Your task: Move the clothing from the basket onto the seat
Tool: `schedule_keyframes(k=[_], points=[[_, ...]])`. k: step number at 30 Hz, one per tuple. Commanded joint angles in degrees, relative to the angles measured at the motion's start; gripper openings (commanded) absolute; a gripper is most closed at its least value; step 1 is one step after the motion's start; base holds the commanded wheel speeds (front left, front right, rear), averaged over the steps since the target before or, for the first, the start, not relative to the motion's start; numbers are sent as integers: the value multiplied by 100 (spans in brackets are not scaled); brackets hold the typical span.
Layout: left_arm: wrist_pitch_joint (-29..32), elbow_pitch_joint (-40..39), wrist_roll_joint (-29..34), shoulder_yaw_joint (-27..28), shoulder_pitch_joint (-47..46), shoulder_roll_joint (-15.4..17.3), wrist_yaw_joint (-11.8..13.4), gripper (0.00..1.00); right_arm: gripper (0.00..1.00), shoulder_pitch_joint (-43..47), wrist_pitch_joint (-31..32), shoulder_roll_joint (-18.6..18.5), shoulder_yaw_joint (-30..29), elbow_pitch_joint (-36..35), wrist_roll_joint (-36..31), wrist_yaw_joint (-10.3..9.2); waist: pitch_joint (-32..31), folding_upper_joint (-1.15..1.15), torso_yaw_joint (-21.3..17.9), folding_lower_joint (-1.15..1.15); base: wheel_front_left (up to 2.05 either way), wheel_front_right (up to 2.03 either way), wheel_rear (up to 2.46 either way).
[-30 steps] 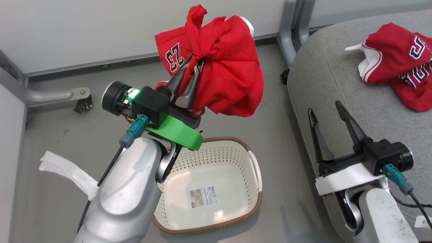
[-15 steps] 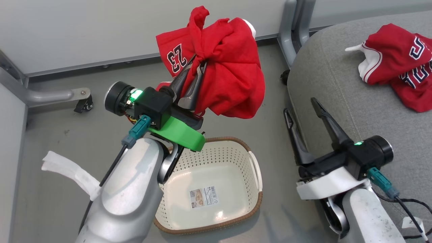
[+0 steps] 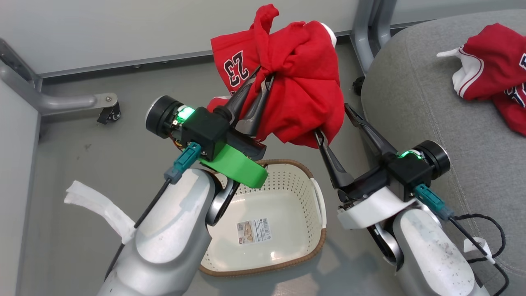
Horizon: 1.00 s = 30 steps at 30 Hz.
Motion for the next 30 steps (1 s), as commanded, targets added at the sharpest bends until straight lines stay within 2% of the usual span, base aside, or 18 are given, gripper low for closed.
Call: schedule_keyframes(k=[1,14,15,16,17,30], points=[[-20,-38,-73,-55,-103,5,23,0,100,-111,-1,-47,58,143,-6,-5,44,0,57,0,0,0,0],[-19,-86,-441,-750,-110,5,180,0,100,-696,-1,5,97,680,205,-6,204,0,278,0,0,0,0],[-19,-93,-455,-789,-110,5,196,0,53,-702,-1,4,87,693,252,-6,213,0,290,0,0,0,0],[-19,-98,-470,-835,-108,4,214,0,12,-709,-1,5,75,711,314,-6,219,0,305,0,0,0,0],[-20,-100,-494,-864,-106,4,219,0,0,-713,-1,6,71,722,340,-6,222,0,317,0,0,0,0],[-20,17,-532,-892,-137,4,266,0,0,-518,-1,7,-35,541,492,-6,216,0,286,0,0,0,0]])
